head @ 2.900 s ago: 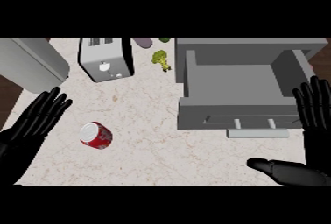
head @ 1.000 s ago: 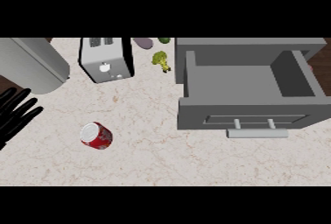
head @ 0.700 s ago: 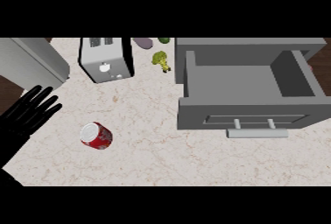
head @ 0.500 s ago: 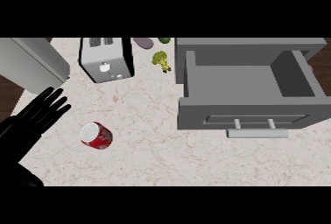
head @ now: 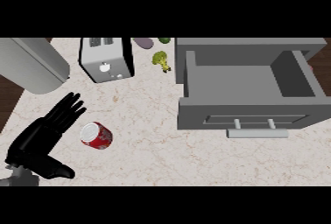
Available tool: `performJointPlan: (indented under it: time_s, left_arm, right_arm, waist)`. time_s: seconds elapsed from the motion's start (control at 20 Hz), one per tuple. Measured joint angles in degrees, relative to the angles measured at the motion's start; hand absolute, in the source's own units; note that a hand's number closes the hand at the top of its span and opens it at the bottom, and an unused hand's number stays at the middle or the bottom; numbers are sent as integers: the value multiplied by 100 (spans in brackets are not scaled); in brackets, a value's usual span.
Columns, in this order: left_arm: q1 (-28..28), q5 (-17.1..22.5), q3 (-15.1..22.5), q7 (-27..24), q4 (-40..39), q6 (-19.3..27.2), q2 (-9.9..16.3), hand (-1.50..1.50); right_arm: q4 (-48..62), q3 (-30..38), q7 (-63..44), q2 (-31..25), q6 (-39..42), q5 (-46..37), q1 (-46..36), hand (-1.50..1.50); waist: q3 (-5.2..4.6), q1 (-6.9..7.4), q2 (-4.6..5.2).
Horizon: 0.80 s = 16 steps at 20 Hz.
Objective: Pick up the can, place it into the drawer and close the drawer
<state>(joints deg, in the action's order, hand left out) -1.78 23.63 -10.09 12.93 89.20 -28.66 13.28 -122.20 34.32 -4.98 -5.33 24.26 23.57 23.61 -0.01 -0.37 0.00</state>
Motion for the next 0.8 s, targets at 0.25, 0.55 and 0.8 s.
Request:
performJointPlan:
  time_s: [0.25, 0.55, 0.8]
  left_arm:
    - [-153, -590, -78, -839, -876, -52, -81, -150]
    - [-399, -1023, -230, -1525, -1788, -62, 21, -150]
    - [-534, -1354, -320, -2238, -2680, -182, 164, -150]
  right_arm:
    - [79, 150, -133, -67, 106, 122, -109, -150]
    - [-133, 289, -251, 120, 278, 183, 22, -150]
    - [-149, 315, -164, 319, 421, 43, 29, -150]
  waist:
    - [-1, -5, 4]
    - [-1, -11, 2]
    - [-1, -9, 3]
